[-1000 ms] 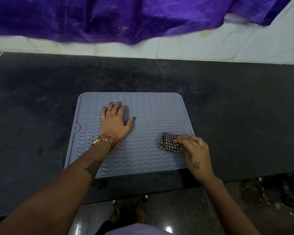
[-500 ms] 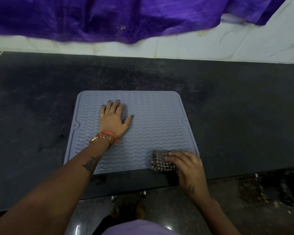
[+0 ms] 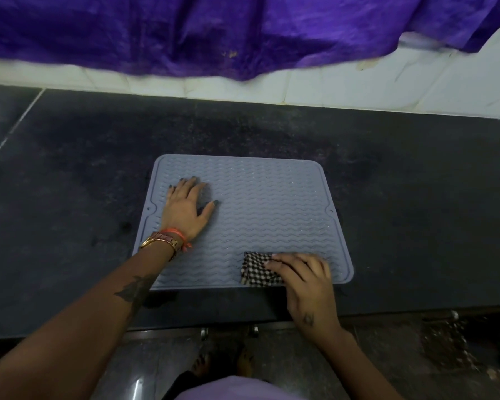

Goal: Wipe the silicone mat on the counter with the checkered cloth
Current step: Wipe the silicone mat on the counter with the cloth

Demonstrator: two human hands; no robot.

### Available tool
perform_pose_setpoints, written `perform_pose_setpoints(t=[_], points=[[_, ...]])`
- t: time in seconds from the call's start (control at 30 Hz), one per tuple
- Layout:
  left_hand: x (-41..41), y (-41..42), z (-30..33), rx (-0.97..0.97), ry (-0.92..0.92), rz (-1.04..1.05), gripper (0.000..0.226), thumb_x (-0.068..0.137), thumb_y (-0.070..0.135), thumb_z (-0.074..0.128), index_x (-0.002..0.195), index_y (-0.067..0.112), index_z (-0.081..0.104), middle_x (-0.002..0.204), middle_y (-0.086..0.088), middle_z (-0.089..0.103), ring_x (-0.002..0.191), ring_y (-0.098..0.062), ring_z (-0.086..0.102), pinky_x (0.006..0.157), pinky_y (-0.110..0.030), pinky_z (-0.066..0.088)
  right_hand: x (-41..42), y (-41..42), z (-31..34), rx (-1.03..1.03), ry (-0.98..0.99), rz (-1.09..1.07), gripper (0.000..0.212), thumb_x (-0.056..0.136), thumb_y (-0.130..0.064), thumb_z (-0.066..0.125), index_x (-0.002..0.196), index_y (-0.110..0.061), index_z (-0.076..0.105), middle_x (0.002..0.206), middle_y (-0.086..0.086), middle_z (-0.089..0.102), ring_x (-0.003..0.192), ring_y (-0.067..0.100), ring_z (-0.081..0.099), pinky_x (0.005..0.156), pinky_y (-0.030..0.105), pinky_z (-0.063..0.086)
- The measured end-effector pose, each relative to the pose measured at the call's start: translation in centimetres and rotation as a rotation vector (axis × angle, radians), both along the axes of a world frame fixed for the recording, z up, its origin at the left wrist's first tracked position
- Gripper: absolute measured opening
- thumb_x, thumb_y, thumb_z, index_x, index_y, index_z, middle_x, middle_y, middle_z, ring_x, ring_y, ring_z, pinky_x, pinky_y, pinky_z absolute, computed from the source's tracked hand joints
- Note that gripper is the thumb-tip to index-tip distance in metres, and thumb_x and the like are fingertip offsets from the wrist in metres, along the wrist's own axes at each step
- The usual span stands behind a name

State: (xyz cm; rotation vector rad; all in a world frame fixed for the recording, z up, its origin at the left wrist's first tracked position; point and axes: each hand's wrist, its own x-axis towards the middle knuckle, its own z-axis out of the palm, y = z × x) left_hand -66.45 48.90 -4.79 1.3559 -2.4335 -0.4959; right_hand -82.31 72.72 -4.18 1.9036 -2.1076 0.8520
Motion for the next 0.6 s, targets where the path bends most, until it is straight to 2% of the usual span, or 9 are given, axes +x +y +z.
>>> perform_pose_setpoints(t=[0.17,0.27,0.4,0.5,0.6], points=[[1.0,-0.4,0.3,-0.021,0.001,0.033,0.071,0.082,0.054,0.033,0.138,0.010,0.040,0.149,-0.012,0.034,0.141,-0.031,0.022,0.118,-0.045,0.009,0.3,-2.0,-0.1,0.084,0.002,0.018,0.045,0.071,0.003,0.061,0.107,-0.023,0.067,0.111,-0.005,0.067,0.101,0.013,0.044,0.087,0.031,0.032],[1.4,-1.1,0.3,-0.023,-0.020,0.036,0.068,0.086,0.053,0.034,0.138,0.010,0.039,0.150,-0.013,0.034,0.141,-0.031,0.022,0.118,-0.046,0.009,-0.6,-3.4,0.4,0.052,-0.033,-0.002,0.045,0.073,0.003,0.059,0.109,-0.024,0.065,0.111,-0.006,0.066,0.101,0.013,0.046,0.088,0.029,0.032],[1.9,-1.3,-0.2,-0.030,-0.093,0.026,0.071,0.085,0.056,0.026,0.141,0.013,0.034,0.153,-0.010,0.028,0.143,-0.029,0.017,0.119,-0.043,0.006,-1.1,-5.8,0.8,0.126,-0.013,-0.028,0.043,0.076,0.003,0.060,0.109,-0.024,0.066,0.109,-0.005,0.067,0.100,0.018,0.051,0.085,0.039,0.041],[1.8,-1.2,-0.4,-0.045,-0.104,0.033,0.072,0.084,0.057,0.022,0.142,0.014,0.034,0.153,-0.009,0.027,0.144,-0.028,0.016,0.119,-0.042,0.006,-2.0,-7.1,1.1,0.109,-0.040,0.011,0.043,0.074,0.002,0.053,0.106,-0.024,0.067,0.104,-0.006,0.069,0.094,0.023,0.059,0.080,0.036,0.040],[1.9,-1.3,-0.3,-0.042,-0.098,0.037,0.071,0.085,0.057,0.023,0.141,0.015,0.034,0.153,-0.008,0.028,0.143,-0.028,0.017,0.119,-0.042,0.006,-2.9,-8.5,1.4,0.080,-0.080,-0.034,0.045,0.075,0.004,0.055,0.109,-0.023,0.066,0.106,-0.004,0.069,0.095,0.022,0.058,0.081,0.038,0.042]])
